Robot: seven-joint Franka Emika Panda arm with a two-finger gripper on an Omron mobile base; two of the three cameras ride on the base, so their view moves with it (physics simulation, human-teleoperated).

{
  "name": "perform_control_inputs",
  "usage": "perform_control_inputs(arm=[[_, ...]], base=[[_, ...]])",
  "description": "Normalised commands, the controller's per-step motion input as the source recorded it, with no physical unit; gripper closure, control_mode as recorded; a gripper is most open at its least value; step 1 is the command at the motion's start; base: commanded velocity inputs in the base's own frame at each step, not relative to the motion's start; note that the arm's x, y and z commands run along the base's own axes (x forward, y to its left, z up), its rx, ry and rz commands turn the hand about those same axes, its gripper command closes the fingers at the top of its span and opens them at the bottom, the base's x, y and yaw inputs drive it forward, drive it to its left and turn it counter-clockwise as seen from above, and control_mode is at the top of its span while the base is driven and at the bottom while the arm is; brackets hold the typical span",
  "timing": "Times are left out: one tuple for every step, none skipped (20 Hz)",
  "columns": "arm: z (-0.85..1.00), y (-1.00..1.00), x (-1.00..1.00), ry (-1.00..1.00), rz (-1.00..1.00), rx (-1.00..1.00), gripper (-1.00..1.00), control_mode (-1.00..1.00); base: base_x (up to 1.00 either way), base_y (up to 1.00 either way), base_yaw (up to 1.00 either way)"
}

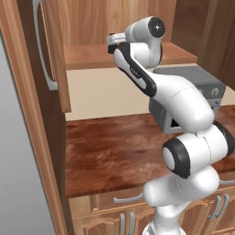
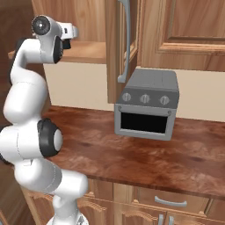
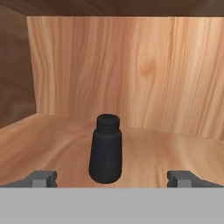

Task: Retrieve the shaker from the cabinet and place it next the steak on a plate on the dining table.

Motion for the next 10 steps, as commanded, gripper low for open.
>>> perform_control_inputs(arm=[[-0.11, 0.01, 0.18, 0.00, 0.00, 0.00, -1.00, -1.00], [-0.11, 0.07, 0.21, 0.00, 0.00, 0.00, -1.00, -1.00], [-0.11, 0.13, 0.19, 0.00, 0.00, 0.00, -1.00, -1.00], [-0.08, 0.14, 0.19, 0.00, 0.00, 0.00, -1.00, -1.00], [-0.04, 0.18, 0.19, 0.00, 0.00, 0.00, -1.00, -1.00], [-0.01, 0.19, 0.18, 0.00, 0.00, 0.00, -1.00, -1.00], [0.00, 0.19, 0.16, 0.00, 0.00, 0.00, -1.00, -1.00], [0.00, 0.18, 0.16, 0.00, 0.00, 0.00, -1.00, -1.00], [0.00, 0.14, 0.18, 0.00, 0.00, 0.00, -1.00, -1.00], [0.00, 0.10, 0.19, 0.01, 0.00, 0.00, -1.00, -1.00]], base=[[0.00, 0.00, 0.00], [0.00, 0.00, 0.00], [0.00, 0.00, 0.00], [0.00, 0.00, 0.00], [0.00, 0.00, 0.00], [0.00, 0.00, 0.00], [0.00, 0.00, 0.00], [0.00, 0.00, 0.00], [0.00, 0.00, 0.00], [0.00, 0.00, 0.00]])
